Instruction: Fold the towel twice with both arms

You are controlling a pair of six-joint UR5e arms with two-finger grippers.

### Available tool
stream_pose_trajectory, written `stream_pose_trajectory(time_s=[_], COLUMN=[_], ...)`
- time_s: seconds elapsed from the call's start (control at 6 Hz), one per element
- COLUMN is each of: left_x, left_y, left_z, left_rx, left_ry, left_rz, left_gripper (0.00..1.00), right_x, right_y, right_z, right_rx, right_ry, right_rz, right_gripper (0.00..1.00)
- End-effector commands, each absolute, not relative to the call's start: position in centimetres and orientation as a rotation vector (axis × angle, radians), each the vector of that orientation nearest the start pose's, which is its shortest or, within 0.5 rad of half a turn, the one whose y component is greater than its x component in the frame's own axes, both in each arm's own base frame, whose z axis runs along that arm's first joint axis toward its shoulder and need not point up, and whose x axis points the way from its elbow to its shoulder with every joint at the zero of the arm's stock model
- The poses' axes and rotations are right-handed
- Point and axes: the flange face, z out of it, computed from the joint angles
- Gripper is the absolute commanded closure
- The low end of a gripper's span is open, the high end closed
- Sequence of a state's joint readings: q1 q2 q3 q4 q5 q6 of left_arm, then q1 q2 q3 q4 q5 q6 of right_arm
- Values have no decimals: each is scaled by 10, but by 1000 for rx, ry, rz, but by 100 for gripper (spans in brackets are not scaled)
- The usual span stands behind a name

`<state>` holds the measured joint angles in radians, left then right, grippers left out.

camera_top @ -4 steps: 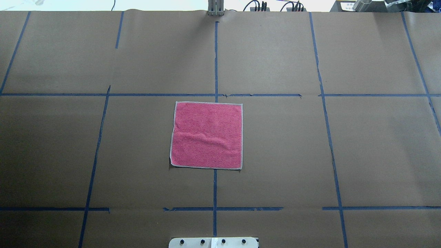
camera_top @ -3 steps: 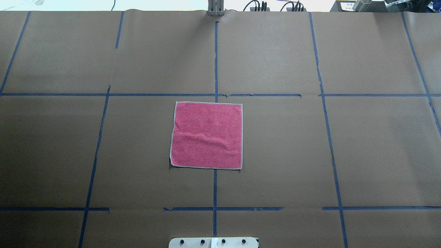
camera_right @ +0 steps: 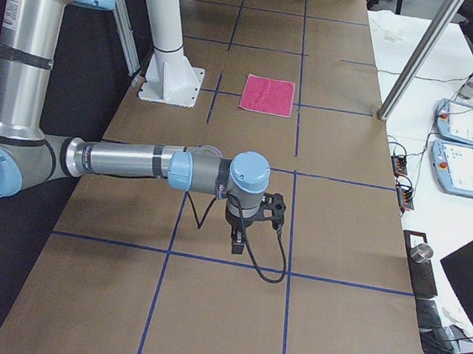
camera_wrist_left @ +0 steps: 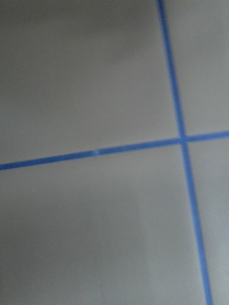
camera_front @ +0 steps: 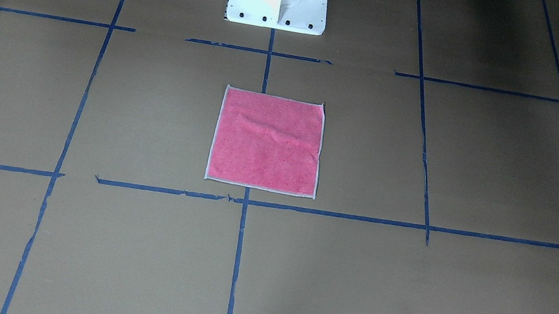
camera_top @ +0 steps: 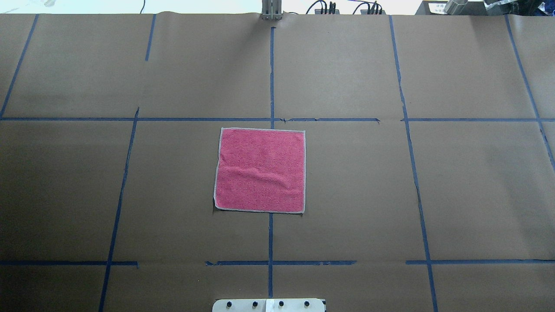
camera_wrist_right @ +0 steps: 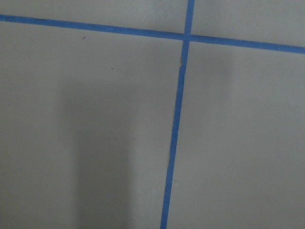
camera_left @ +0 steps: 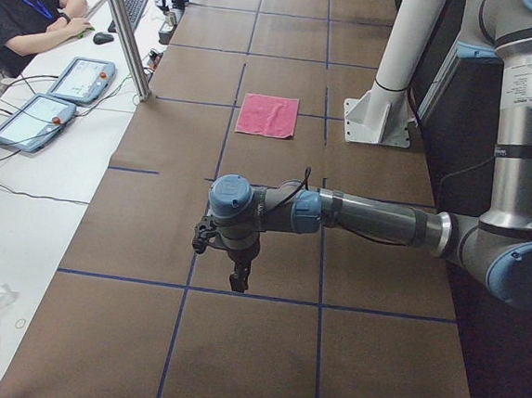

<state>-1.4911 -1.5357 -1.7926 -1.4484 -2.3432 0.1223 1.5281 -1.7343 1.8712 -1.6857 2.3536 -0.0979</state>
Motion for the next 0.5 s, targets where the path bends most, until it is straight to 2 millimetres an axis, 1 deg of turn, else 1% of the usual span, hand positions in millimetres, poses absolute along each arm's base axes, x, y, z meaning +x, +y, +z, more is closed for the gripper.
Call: stream_pose_trajectory(time_s=[0.0, 0.17, 0.33], left_x=[-14, 5, 35], left_y=[-530, -531, -529], left_z=[512, 502, 481], left_rx=[251, 258, 295], left_ry=[782, 818, 886], left_rz=[294, 339, 382], left_gripper=[0, 0, 0], right_x=[16, -27, -69], right_y=[-461, -477, -479], right_z=[539, 499, 454], right_rx=[109, 84, 64], right_ry=[-790, -807, -830], right_rz=[-176, -116, -66], right_gripper=[0, 0, 0])
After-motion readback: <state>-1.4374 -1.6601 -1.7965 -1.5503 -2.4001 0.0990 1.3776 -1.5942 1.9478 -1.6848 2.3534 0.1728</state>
